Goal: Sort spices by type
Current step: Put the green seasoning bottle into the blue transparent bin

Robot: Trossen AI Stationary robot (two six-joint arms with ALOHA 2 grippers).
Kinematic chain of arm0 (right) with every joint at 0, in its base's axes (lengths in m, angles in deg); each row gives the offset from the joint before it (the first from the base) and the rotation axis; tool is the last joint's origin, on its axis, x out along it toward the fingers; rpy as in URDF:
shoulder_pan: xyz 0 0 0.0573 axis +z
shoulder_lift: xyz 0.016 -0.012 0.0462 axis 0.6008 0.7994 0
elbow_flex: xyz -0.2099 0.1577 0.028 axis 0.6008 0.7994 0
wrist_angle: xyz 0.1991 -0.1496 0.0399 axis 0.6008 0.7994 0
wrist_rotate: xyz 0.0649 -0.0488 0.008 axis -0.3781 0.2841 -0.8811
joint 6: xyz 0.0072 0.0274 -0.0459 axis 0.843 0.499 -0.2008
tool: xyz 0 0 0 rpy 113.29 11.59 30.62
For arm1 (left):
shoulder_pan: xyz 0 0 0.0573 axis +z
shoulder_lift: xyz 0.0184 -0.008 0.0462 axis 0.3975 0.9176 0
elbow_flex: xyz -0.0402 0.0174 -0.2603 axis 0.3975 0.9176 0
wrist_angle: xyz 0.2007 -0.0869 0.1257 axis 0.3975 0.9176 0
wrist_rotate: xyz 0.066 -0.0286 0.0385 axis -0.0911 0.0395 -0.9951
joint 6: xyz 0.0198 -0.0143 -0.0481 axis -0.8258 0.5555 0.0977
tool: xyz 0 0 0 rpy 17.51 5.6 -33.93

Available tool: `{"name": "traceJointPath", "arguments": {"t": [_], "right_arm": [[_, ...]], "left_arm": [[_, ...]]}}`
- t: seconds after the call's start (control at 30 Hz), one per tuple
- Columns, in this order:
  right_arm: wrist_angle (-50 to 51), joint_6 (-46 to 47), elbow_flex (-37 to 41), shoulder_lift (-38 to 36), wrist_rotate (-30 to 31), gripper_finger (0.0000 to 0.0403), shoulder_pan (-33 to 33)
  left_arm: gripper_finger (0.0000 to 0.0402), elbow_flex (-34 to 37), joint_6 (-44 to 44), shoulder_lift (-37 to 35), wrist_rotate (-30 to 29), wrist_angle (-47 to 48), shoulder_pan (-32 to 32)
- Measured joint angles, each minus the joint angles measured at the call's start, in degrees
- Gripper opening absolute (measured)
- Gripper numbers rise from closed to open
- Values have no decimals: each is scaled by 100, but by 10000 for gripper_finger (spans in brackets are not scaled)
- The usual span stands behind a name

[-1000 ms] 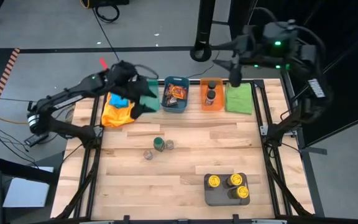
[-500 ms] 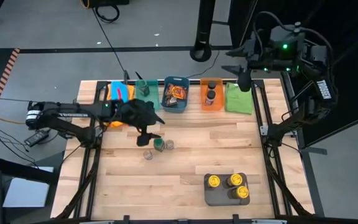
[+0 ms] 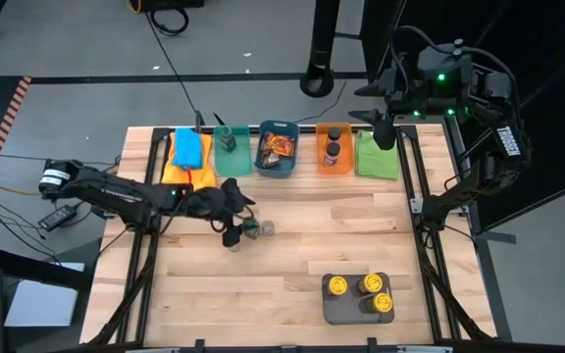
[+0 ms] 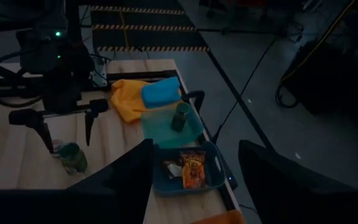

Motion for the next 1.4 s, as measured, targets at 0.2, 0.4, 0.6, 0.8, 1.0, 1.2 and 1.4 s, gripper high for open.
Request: {"name": "traceJointPath", "arguments": {"t": [0.2, 0.4, 0.6, 0.8, 1.0, 1.2, 1.4], "right_arm": [[0, 0, 0, 0, 0, 241, -2], [0, 0, 0, 0, 0, 239, -7], [0, 0, 0, 0, 0, 238, -7], [0, 59, 0, 0, 0, 238, -11], [0, 63, 0, 0, 2, 236, -28], [2, 149, 0, 0, 2, 236, -28], [2, 151, 0, 0, 4, 233, -28]], "left_arm": [[355, 419, 296, 0, -419, -582, -273], [355, 868, 621, 2, -745, -1384, -422], [355, 1018, 544, 68, -990, -1572, -502], [355, 1101, 533, 309, -1073, -1962, -541], [355, 1103, 559, 583, -1092, -2020, -682], [353, 1105, 664, 834, -1396, -2217, -798], [307, 1193, 663, 835, -1440, -2206, -799]]}}
